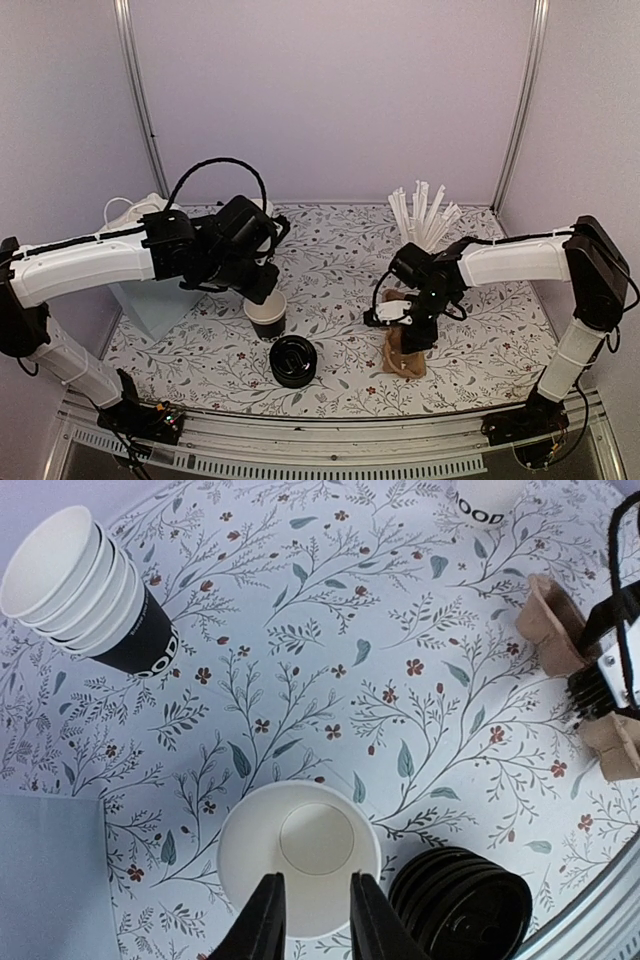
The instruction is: Pack the takeout coffee
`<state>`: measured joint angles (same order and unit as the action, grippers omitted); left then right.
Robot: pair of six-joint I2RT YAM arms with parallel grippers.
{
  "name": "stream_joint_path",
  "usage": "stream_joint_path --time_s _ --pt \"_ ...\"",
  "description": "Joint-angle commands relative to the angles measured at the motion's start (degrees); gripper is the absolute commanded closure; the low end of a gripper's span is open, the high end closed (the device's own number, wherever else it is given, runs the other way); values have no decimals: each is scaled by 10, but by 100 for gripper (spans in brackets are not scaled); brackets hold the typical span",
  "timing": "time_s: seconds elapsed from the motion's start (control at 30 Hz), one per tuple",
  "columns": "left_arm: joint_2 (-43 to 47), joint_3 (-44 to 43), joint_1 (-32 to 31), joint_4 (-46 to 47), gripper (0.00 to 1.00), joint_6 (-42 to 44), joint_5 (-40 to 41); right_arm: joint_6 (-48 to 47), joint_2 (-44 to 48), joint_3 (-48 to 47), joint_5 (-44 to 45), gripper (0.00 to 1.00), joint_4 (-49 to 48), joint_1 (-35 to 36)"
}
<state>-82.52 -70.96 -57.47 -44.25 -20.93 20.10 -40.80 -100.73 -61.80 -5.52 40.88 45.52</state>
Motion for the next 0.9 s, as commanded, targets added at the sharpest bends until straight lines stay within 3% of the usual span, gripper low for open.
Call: stream_joint_path --time_s 0.0,0.5,0.73,0.87 --pt "14 5 5 25 74 10 8 11 57 40 26 37 25 -30" --pt "15 12 13 41 74 24 6 -8 196 132 70 38 54 -172" --pt "15 13 14 44 74 24 5 -12 247 98 -24 38 80 -257" --pt "15 13 14 44 74 24 5 38 250 91 -47 39 46 -307"
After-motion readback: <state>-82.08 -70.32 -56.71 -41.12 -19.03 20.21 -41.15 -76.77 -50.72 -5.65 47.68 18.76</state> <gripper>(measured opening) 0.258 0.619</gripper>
